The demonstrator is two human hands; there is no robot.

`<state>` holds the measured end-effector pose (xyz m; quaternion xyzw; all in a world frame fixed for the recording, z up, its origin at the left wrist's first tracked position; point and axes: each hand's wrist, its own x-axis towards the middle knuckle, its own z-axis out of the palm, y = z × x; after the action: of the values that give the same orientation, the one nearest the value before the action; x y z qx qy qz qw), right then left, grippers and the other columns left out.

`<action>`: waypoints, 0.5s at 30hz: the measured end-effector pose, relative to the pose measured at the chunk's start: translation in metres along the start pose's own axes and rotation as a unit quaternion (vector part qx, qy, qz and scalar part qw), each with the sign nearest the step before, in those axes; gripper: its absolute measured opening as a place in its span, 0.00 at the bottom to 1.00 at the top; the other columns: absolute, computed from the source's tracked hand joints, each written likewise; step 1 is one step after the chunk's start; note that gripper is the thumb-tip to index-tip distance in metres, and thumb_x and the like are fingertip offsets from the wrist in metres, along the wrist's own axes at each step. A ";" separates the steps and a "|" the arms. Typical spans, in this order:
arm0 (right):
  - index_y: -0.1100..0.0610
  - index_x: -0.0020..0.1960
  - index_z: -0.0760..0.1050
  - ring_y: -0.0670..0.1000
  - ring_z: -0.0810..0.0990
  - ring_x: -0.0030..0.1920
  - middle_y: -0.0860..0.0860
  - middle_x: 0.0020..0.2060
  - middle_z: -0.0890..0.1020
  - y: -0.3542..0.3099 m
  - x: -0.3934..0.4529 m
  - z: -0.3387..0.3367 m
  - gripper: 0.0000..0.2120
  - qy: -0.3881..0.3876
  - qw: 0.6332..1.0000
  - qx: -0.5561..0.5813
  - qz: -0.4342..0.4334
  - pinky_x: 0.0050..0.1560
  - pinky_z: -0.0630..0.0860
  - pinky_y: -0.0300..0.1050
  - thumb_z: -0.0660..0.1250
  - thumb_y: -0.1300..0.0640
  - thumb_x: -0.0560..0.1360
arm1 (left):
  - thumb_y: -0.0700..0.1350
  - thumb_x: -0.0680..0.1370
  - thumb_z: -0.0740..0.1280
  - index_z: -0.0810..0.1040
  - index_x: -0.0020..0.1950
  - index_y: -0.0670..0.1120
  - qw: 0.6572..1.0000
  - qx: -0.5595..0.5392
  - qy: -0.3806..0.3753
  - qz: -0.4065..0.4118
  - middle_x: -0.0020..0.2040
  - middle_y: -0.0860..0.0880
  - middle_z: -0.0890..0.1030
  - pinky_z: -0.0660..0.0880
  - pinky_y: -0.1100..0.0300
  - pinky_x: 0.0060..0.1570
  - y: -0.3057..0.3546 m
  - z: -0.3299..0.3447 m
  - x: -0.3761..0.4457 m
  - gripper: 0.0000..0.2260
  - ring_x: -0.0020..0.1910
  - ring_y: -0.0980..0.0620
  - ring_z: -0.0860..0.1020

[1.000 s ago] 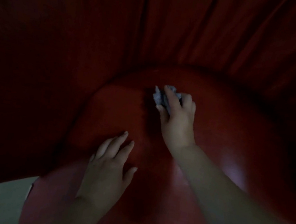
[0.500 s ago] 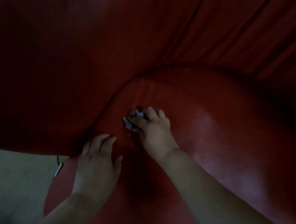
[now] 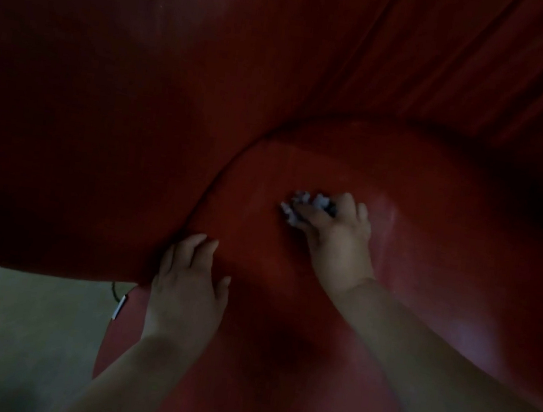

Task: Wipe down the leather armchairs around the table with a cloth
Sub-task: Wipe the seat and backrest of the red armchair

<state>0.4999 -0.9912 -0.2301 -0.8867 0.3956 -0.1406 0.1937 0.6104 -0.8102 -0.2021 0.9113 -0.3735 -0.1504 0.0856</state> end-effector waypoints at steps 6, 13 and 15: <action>0.40 0.58 0.79 0.57 0.69 0.45 0.53 0.46 0.72 -0.021 -0.005 0.005 0.17 -0.051 0.991 0.012 -0.122 0.43 0.64 0.46 0.70 0.55 0.72 | 0.42 0.69 0.74 0.76 0.64 0.42 0.999 -0.037 0.014 0.005 0.64 0.45 0.74 0.71 0.48 0.60 0.013 0.003 0.011 0.24 0.63 0.42 0.70; 0.48 0.59 0.80 0.55 0.68 0.49 0.54 0.50 0.73 0.030 0.048 -0.009 0.14 0.061 0.989 0.102 0.085 0.52 0.72 0.51 0.69 0.58 0.76 | 0.48 0.74 0.70 0.69 0.72 0.48 0.997 -0.064 -0.038 0.027 0.74 0.51 0.63 0.65 0.49 0.69 0.036 -0.002 0.045 0.27 0.72 0.48 0.60; 0.49 0.62 0.78 0.56 0.69 0.52 0.55 0.52 0.72 0.031 0.068 -0.013 0.15 0.090 0.984 0.121 0.097 0.56 0.73 0.52 0.68 0.58 0.76 | 0.48 0.74 0.70 0.68 0.73 0.49 0.996 -0.065 -0.039 0.039 0.75 0.51 0.62 0.63 0.50 0.70 0.044 -0.001 0.056 0.27 0.72 0.48 0.58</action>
<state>0.5180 -1.0645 -0.2260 -0.7977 0.4759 -0.2469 0.2762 0.6198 -0.8813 -0.2008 0.8819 -0.4014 -0.2063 0.1362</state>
